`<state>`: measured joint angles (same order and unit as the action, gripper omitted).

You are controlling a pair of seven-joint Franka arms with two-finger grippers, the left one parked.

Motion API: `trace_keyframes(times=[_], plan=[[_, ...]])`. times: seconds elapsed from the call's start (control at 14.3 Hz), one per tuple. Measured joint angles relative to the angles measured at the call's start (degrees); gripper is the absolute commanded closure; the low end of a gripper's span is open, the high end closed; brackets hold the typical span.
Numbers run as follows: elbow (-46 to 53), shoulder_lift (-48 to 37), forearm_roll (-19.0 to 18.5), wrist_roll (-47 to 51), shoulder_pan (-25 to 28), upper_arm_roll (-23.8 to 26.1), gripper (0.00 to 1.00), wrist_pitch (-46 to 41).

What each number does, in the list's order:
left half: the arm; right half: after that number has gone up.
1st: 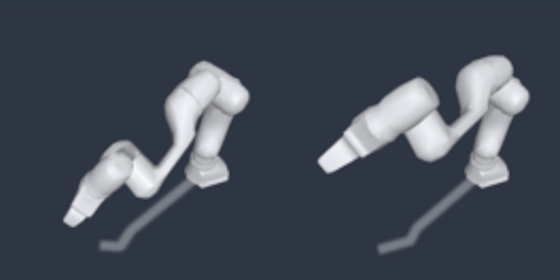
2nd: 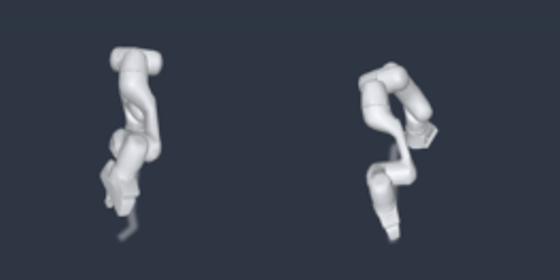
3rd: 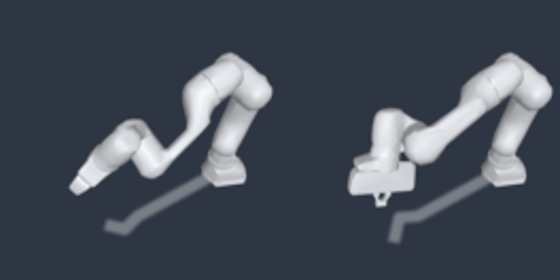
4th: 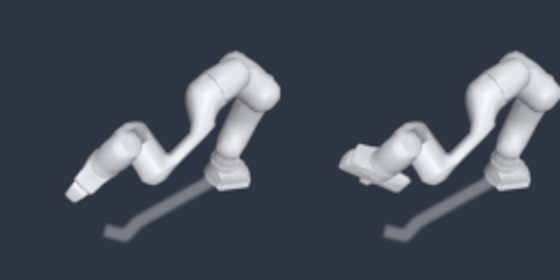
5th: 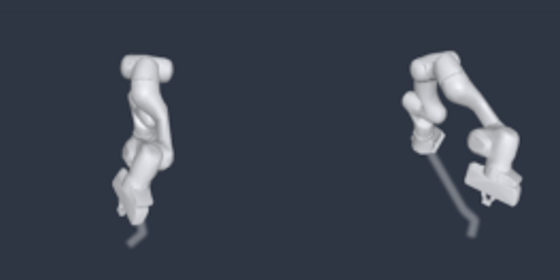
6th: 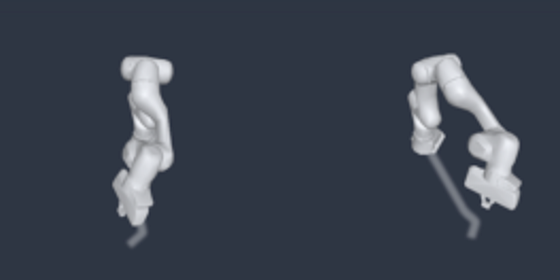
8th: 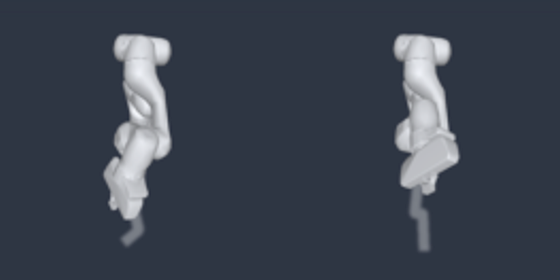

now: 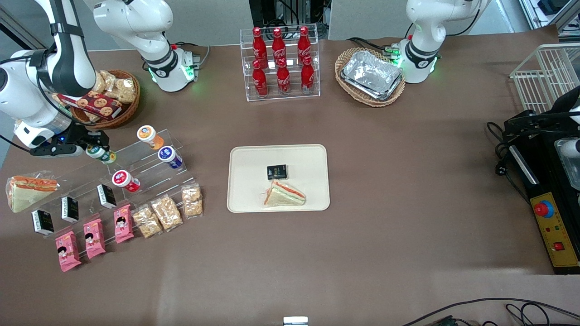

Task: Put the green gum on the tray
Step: 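Lower the right gripper and close it around the green gum bottle, then lift the green gum bottle and carry it over the cream tray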

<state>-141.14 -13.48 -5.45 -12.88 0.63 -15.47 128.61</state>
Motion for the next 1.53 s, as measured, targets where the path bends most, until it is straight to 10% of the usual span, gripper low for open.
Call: trace_keyframes(times=[1.05, 1.53], plan=[[35.52, 3.04, 6.33, 1.35, 2.64, 1.29, 0.62, -37.82], [36.34, 8.61, 12.12, 23.17, 8.79, 14.93, 0.62, -36.85]])
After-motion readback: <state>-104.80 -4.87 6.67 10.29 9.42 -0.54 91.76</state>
